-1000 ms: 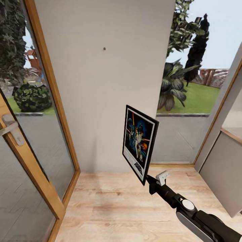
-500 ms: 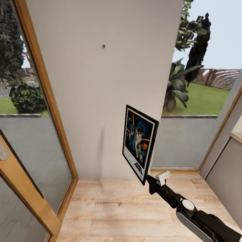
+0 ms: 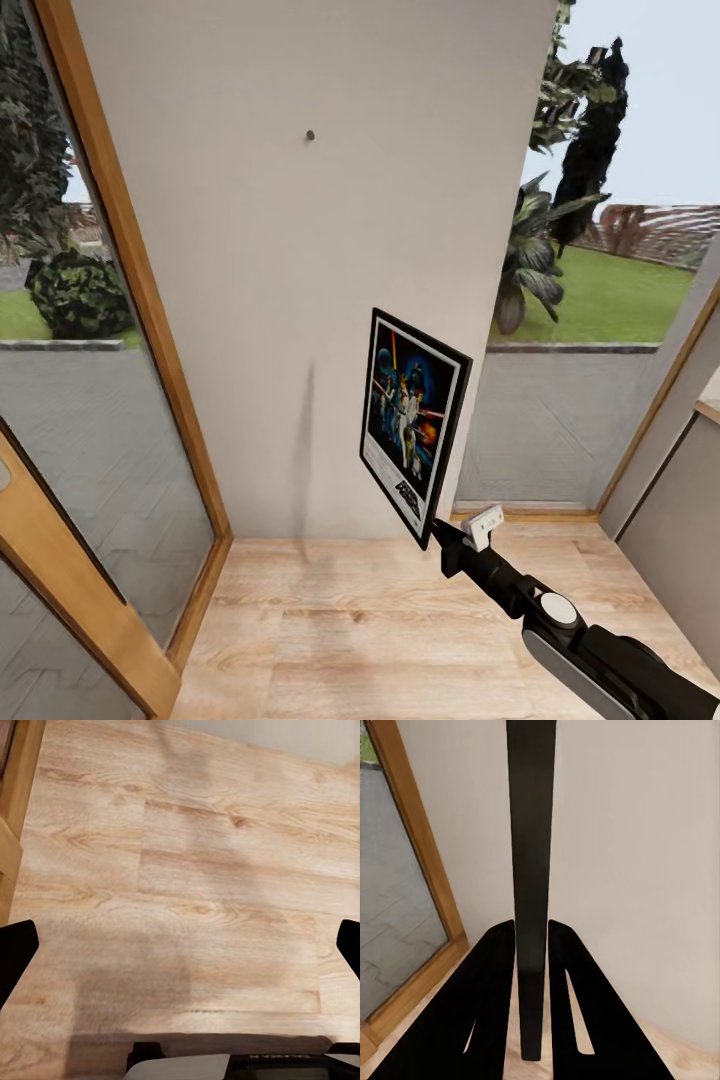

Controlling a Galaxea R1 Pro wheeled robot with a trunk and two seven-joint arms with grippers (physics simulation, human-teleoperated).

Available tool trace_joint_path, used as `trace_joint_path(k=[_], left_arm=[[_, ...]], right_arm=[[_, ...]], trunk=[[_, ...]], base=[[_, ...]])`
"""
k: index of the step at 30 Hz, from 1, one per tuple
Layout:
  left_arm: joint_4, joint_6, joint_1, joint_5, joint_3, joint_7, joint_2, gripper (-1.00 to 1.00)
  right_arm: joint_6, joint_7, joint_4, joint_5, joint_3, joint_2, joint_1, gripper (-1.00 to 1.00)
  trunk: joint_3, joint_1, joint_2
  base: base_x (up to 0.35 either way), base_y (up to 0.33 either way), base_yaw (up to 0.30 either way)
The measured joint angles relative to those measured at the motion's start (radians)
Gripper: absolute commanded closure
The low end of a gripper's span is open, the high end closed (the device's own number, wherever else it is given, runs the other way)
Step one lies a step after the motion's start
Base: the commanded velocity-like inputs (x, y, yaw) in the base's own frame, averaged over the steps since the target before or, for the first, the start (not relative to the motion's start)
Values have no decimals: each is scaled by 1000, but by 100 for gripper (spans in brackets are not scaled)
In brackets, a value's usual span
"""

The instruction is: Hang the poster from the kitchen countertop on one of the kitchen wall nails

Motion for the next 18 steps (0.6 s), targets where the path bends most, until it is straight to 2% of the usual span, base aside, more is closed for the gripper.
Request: trace_joint_path(k=[7, 8, 11, 18], left_arm=[[32, -1, 0, 2, 7, 0, 0, -100], [42, -1, 0, 2, 8, 0, -1, -100], [45, -1, 0, 2, 9, 0, -1, -100], [65, -2, 0, 1, 7, 0, -1, -100]], right_arm=[[4, 0, -40, 5, 4, 3, 0, 100], [104, 2, -111, 6, 1, 2, 0, 100], [179, 6, -152, 3, -4, 4, -1, 100], [288, 47, -209, 3, -10, 4, -22, 100]], trunk=[[0, 0, 0], [0, 0, 0], [0, 0, 0], [0, 0, 0]], base=[[0, 0, 0], [0, 0, 0], [0, 0, 0], [0, 0, 0]])
